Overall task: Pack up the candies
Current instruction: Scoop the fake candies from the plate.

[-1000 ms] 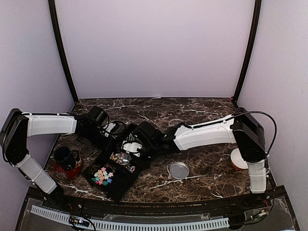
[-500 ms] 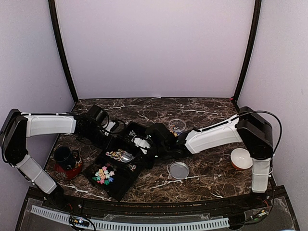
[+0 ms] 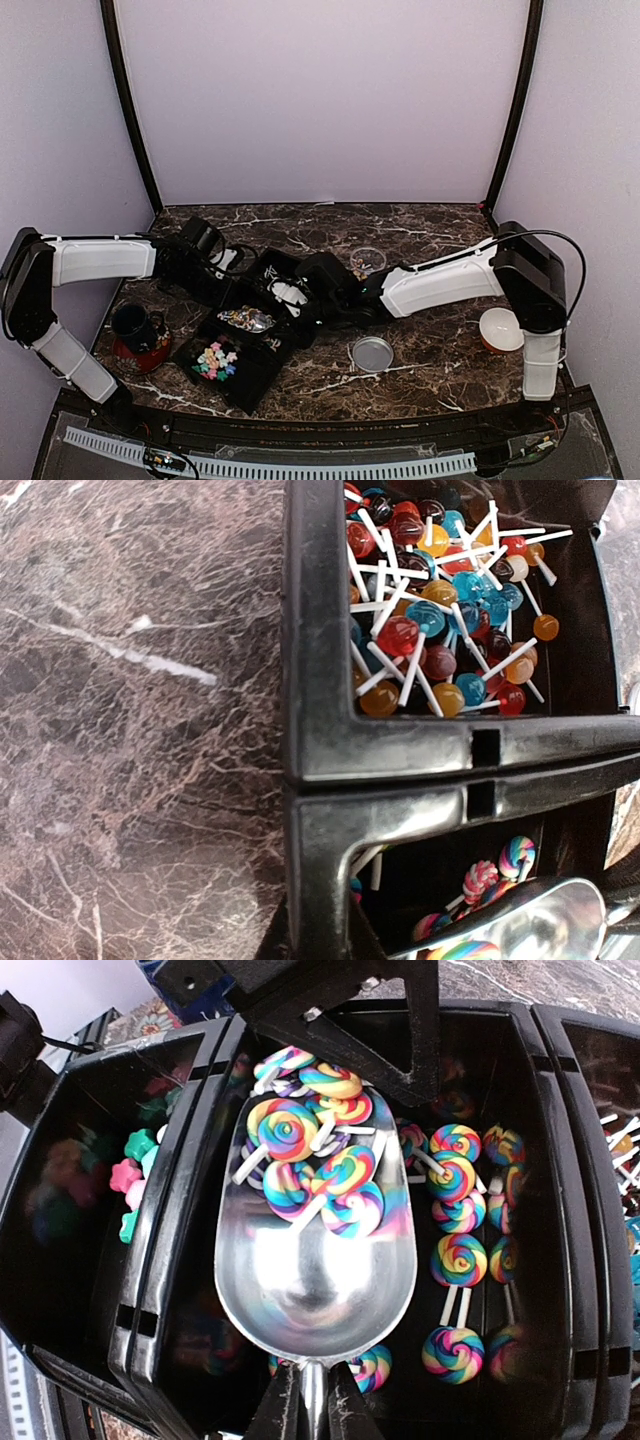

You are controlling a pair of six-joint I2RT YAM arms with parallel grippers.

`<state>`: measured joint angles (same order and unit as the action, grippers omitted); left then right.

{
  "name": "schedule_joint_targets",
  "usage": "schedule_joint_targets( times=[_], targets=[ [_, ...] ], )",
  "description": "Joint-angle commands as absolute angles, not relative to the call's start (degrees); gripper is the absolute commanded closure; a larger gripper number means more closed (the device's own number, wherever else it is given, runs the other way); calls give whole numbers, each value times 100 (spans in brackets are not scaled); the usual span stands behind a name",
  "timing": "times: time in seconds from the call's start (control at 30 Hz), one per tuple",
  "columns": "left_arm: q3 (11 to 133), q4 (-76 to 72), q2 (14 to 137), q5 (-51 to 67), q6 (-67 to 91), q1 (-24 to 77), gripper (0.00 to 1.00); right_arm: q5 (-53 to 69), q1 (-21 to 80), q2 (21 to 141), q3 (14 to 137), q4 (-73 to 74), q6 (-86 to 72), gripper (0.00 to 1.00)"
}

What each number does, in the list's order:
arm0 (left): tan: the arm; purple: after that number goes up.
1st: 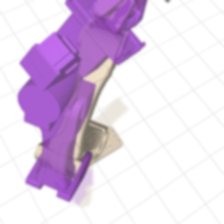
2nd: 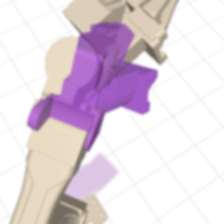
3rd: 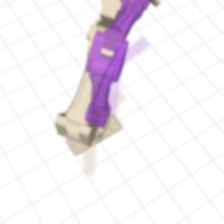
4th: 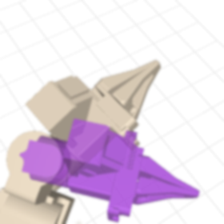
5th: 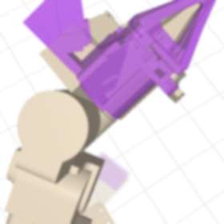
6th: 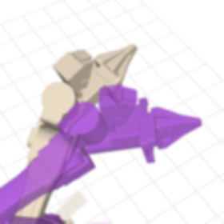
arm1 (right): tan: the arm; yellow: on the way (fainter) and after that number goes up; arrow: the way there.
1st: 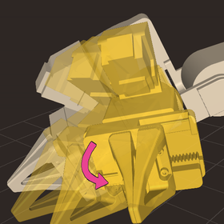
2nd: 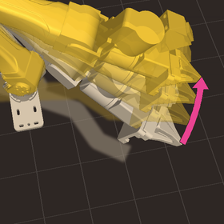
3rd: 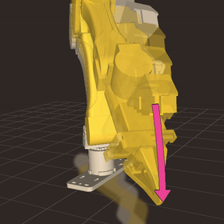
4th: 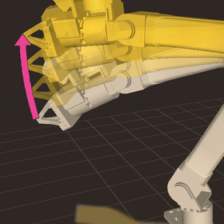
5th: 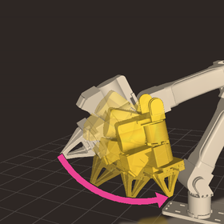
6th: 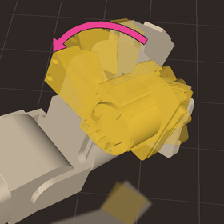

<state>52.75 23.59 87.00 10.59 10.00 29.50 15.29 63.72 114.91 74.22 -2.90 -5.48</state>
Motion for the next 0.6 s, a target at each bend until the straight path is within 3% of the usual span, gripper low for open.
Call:
schedule_joint_targets(
  times=[0.0,0.3,0.57],
  targets=[
    [5534,1758,8337,1643,1215,3004,100,1493,6572,11733,7990,-584,-293,100],
    [5516,1715,8334,1672,1210,3004,100,924,6621,12088,8306,-556,-820,100],
    [5506,1747,8314,1537,1226,3006,100,1056,6618,11804,7276,-1932,-849,100]
  ],
)
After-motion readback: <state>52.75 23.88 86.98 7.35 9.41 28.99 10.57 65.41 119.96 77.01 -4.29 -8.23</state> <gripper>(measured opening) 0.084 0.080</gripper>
